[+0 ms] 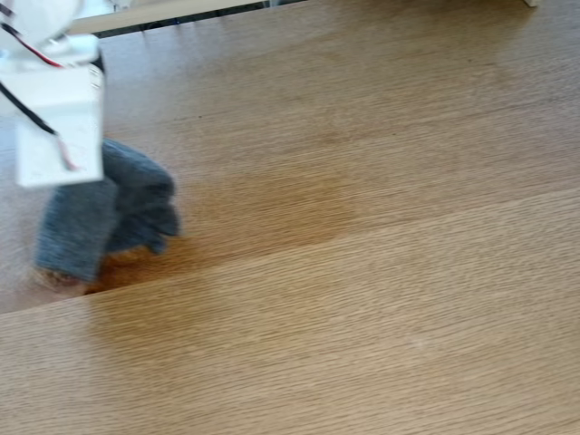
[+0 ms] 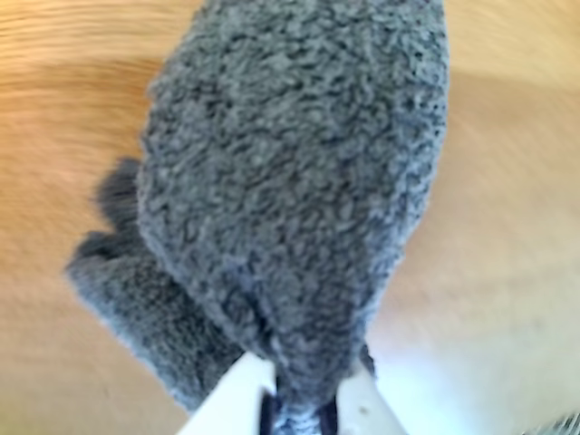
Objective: Clean the area in front of the robot
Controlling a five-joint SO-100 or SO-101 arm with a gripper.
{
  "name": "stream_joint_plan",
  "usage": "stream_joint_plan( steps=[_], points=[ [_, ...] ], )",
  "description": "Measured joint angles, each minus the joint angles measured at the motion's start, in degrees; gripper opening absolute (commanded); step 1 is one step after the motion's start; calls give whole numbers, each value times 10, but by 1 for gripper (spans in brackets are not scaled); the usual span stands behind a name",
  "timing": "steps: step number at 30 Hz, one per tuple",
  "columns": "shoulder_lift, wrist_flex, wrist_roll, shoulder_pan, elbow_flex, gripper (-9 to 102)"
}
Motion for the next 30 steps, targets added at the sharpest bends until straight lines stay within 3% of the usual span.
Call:
stream_joint_plan(
  steps=[10, 14, 19, 20, 22, 24, 28, 30],
  points=[
    [282, 249, -60, 158, 33, 0],
    [361, 247, -117, 266, 124, 0],
    [392, 90, -144, 345, 317, 0],
    [393, 43, -142, 348, 359, 3],
    [393, -61, -141, 349, 442, 22],
    [393, -171, -138, 348, 522, 33],
    [389, -364, -138, 342, 637, 41],
    [382, -446, -133, 330, 676, 40]
  ],
)
